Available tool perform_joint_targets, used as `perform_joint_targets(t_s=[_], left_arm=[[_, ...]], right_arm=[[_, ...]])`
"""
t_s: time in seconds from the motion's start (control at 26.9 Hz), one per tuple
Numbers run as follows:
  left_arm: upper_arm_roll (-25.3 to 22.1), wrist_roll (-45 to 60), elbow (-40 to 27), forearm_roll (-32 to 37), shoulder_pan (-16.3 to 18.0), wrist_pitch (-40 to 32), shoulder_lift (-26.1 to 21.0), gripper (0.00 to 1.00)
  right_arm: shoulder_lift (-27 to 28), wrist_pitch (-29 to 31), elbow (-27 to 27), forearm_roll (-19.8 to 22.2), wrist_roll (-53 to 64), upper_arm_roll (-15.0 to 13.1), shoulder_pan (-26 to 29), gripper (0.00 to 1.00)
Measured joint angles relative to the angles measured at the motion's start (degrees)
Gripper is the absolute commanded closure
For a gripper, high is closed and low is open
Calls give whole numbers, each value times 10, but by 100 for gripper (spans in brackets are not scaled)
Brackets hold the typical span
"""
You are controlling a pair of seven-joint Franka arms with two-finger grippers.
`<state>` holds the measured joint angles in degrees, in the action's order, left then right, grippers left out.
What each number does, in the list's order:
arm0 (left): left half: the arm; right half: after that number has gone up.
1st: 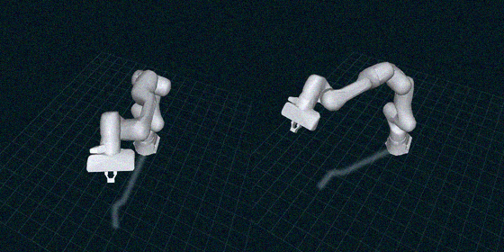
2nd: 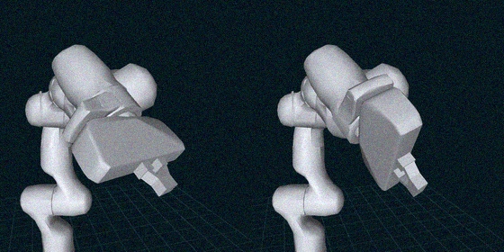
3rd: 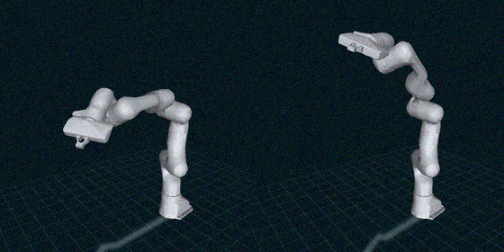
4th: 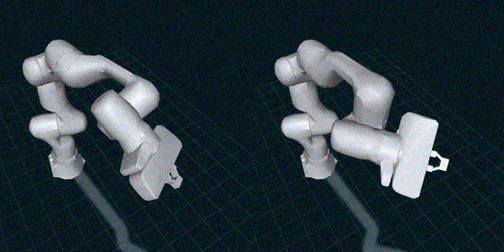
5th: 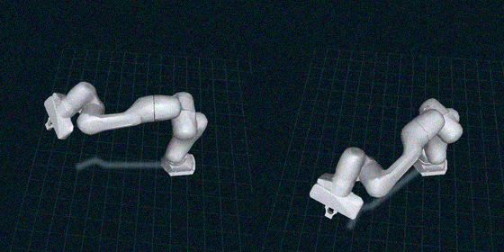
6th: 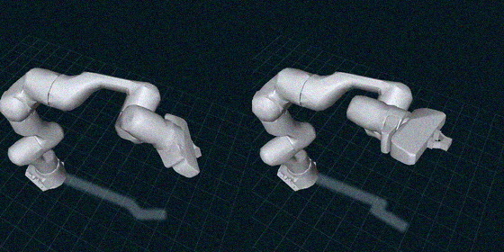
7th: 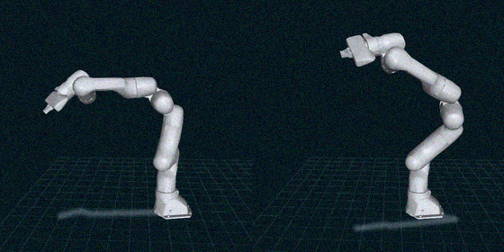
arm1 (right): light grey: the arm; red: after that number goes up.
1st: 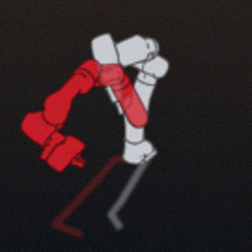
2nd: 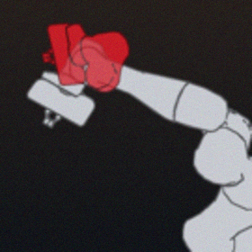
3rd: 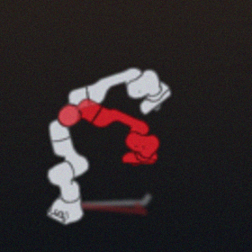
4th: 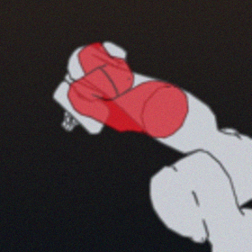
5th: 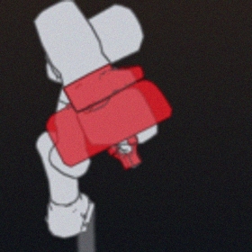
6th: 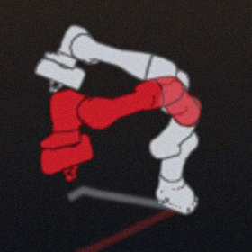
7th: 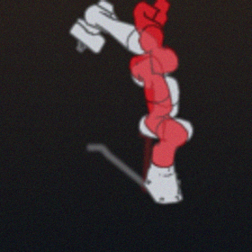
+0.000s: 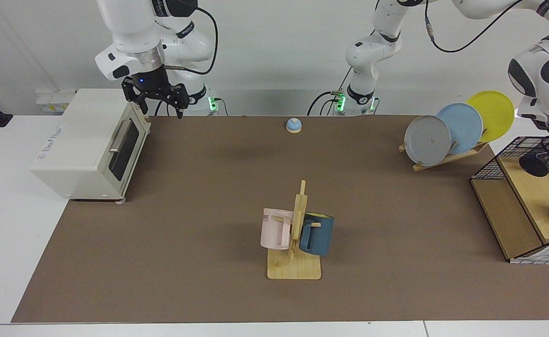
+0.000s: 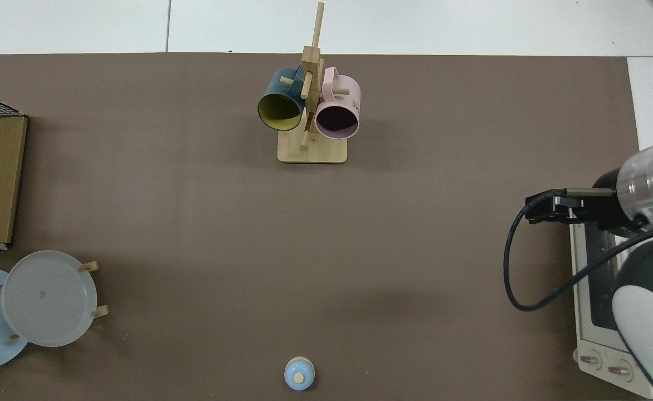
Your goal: Put markers into pen holder
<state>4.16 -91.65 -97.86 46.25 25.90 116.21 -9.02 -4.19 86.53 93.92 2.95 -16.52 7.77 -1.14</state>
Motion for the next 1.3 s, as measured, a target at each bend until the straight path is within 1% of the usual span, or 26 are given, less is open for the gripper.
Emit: perform_joint_targets(t_s=[0.07,0.15,0.19,0.26,0.33,0.45,0.52,0.56,0.6,0.71,0.78,0.86,1.04,1.12,1.3], left_arm=[[1,-3,11,0,0,-6,2,43],[5,-9,25,-1,-1,-20,6,31],[8,-10,31,-4,-2,-27,8,26],[11,-11,44,-22,-7,-40,13,21],[11,-12,57,-53,-17,-56,22,19],[10,-12,70,-105,-34,-74,38,12],[7,-10,75,-136,-50,-85,50,8],[2,-5,76,-152,-61,-91,56,7],[-5,1,77,-165,-74,-97,62,2],[-33,44,77,-199,-117,-126,76,0],[-47,86,78,-229,-137,-148,82,0],[-54,135,80,-265,-149,-172,85,0],[-59,251,85,-349,-162,-223,90,0],[-66,309,86,-384,-173,-243,94,0],[-72,446,86,-430,-200,-278,105,0]], right_arm=[[0,0,0,0,0,0,0,0],[0,0,0,0,0,0,0,0],[0,0,0,0,0,0,0,0],[0,0,0,0,0,0,0,0],[0,0,0,0,0,0,0,0],[0,0,0,0,0,0,0,0],[0,0,0,0,0,0,0,0],[0,0,0,0,0,0,0,0],[0,0,0,0,0,0,0,0],[0,0,0,0,0,0,0,0],[0,0,0,0,0,0,0,0],[0,0,0,0,0,0,0,0],[0,0,0,0,0,0,0,0],[0,0,0,0,0,0,0,0],[0,0,0,0,0,0,0,0]])
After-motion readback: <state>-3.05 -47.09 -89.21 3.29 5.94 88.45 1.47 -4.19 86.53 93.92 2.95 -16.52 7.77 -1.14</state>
